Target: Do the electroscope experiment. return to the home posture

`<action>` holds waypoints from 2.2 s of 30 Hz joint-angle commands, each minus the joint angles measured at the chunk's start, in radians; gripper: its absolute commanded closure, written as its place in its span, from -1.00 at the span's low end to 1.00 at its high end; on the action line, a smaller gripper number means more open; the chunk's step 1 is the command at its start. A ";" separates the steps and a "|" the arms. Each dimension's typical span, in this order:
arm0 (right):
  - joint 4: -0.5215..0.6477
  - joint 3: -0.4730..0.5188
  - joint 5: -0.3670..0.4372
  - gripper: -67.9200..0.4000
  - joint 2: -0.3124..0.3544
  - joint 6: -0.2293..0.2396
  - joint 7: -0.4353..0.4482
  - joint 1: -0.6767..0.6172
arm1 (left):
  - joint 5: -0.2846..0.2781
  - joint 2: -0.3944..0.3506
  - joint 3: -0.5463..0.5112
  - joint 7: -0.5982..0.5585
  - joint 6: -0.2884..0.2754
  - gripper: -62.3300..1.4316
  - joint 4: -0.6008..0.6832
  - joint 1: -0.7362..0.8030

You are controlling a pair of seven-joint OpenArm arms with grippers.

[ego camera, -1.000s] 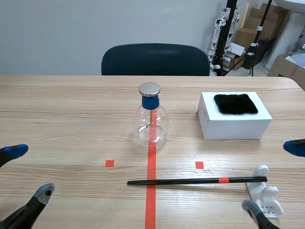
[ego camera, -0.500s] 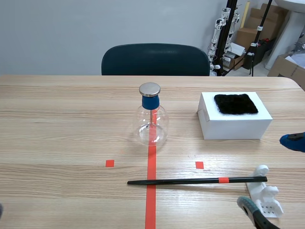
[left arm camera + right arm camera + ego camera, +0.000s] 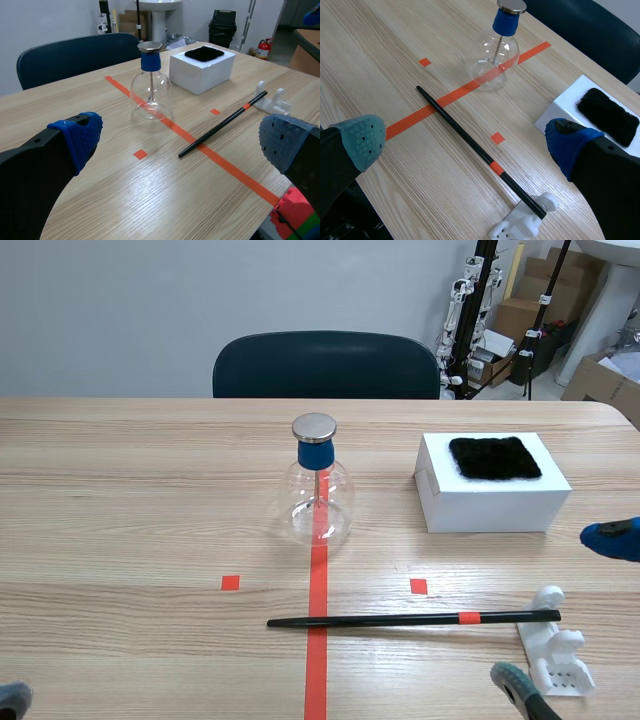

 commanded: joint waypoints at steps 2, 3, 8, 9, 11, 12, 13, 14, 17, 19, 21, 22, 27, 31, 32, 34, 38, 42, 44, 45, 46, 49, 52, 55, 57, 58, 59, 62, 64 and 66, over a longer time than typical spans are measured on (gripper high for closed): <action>0.014 0.011 0.013 -1.00 0.011 0.000 0.019 0.006 | -0.029 0.008 -0.003 -0.008 0.005 -1.00 0.026 0.029; 0.014 0.011 0.013 -1.00 0.011 0.000 0.019 0.006 | -0.028 0.008 -0.003 -0.006 0.011 -1.00 0.039 0.038; 0.014 0.011 0.013 -1.00 0.011 0.000 0.019 0.006 | -0.029 0.008 -0.003 0.047 0.033 -1.00 0.112 0.084; 0.014 0.011 0.013 -1.00 0.011 0.000 0.018 0.006 | -0.029 0.008 -0.003 0.052 0.035 -1.00 0.129 0.093; 0.014 0.011 0.013 -1.00 0.011 0.000 0.019 0.006 | -0.029 0.008 -0.003 0.075 0.052 -1.00 0.165 0.115; 0.014 0.011 0.013 -1.00 0.011 0.000 0.019 0.006 | -0.029 0.008 -0.003 0.088 0.054 -1.00 0.182 0.123; 0.014 0.011 0.013 -1.00 0.011 0.000 0.019 0.006 | -0.029 0.008 -0.003 0.101 0.056 -1.00 0.200 0.133; 0.014 0.011 0.013 -1.00 0.011 0.000 0.019 0.006 | -0.029 0.008 -0.003 0.113 0.058 -1.00 0.216 0.143; 0.014 0.011 0.014 -1.00 0.011 0.000 0.019 0.006 | -0.029 0.008 -0.003 0.144 0.073 -1.00 0.264 0.172; 0.014 0.011 0.014 -1.00 0.011 0.000 0.019 0.006 | -0.029 0.008 -0.003 0.150 0.077 -1.00 0.288 0.189; 0.014 0.011 0.014 -1.00 0.011 0.000 0.019 0.006 | -0.029 0.011 -0.003 0.150 0.080 -1.00 0.309 0.205; 0.014 0.011 0.014 -1.00 0.011 0.000 0.019 0.006 | -0.029 0.013 -0.003 0.150 0.080 -1.00 0.317 0.213; 0.014 0.011 0.014 -1.00 0.011 0.000 0.019 0.006 | -0.028 0.024 -0.003 0.155 0.080 -1.00 0.330 0.233; 0.014 0.011 0.014 -1.00 0.011 0.000 0.019 0.006 | -0.028 0.024 -0.003 0.192 0.080 -1.00 0.330 0.233; 0.014 0.011 0.014 -1.00 0.011 0.000 0.019 0.006 | -0.028 0.024 -0.003 0.200 0.080 -1.00 0.330 0.233; 0.014 0.011 0.014 -1.00 0.011 0.000 0.019 0.006 | -0.028 0.024 -0.003 0.202 0.080 -1.00 0.330 0.234; 0.014 0.011 0.014 -1.00 0.011 0.000 0.019 0.006 | -0.028 0.024 -0.003 0.201 0.080 -1.00 0.330 0.233; 0.014 0.011 0.014 -1.00 0.011 0.000 0.019 0.006 | -0.029 0.024 -0.003 0.179 0.080 -1.00 0.334 0.233; 0.014 0.011 0.014 -1.00 0.011 0.000 0.019 0.006 | -0.029 0.024 -0.003 0.180 0.080 -1.00 0.342 0.230; 0.014 0.011 0.014 -1.00 0.011 0.000 0.019 0.006 | -0.028 0.024 -0.003 0.182 0.080 -1.00 0.348 0.229; 0.014 0.011 0.014 -1.00 0.011 0.001 0.019 0.006 | -0.028 0.024 -0.003 0.187 0.080 -1.00 0.352 0.228; 0.014 0.011 0.014 -1.00 0.011 0.001 0.019 0.006 | -0.028 0.024 -0.003 0.210 0.080 -1.00 0.362 0.228; 0.014 0.011 0.014 -1.00 0.011 0.001 0.020 0.006 | -0.028 0.024 -0.003 0.210 0.080 -1.00 0.369 0.228; 0.014 0.011 0.014 -1.00 0.011 0.001 0.019 0.006 | -0.028 0.024 -0.003 0.226 0.080 -1.00 0.380 0.225; 0.014 0.011 0.014 -1.00 0.011 0.001 0.019 0.006 | -0.028 0.024 -0.003 0.266 0.080 -1.00 0.386 0.212; 0.014 0.011 0.014 -1.00 0.011 0.001 0.019 0.006 | -0.028 0.024 -0.003 0.286 0.080 -1.00 0.386 0.203; 0.014 0.011 0.014 -1.00 0.011 0.001 0.019 0.006 | -0.028 0.024 -0.003 0.306 0.080 -1.00 0.386 0.194; 0.014 0.011 0.014 -1.00 0.011 0.001 0.023 0.006 | -0.029 0.024 -0.003 0.323 0.080 -1.00 0.386 0.185; 0.014 0.011 0.014 -1.00 0.011 0.001 0.023 0.006 | -0.029 0.024 -0.003 0.323 0.080 -1.00 0.386 0.186; 0.014 0.011 0.014 -1.00 0.011 0.001 0.023 0.006 | -0.029 0.024 -0.003 0.323 0.080 -1.00 0.386 0.186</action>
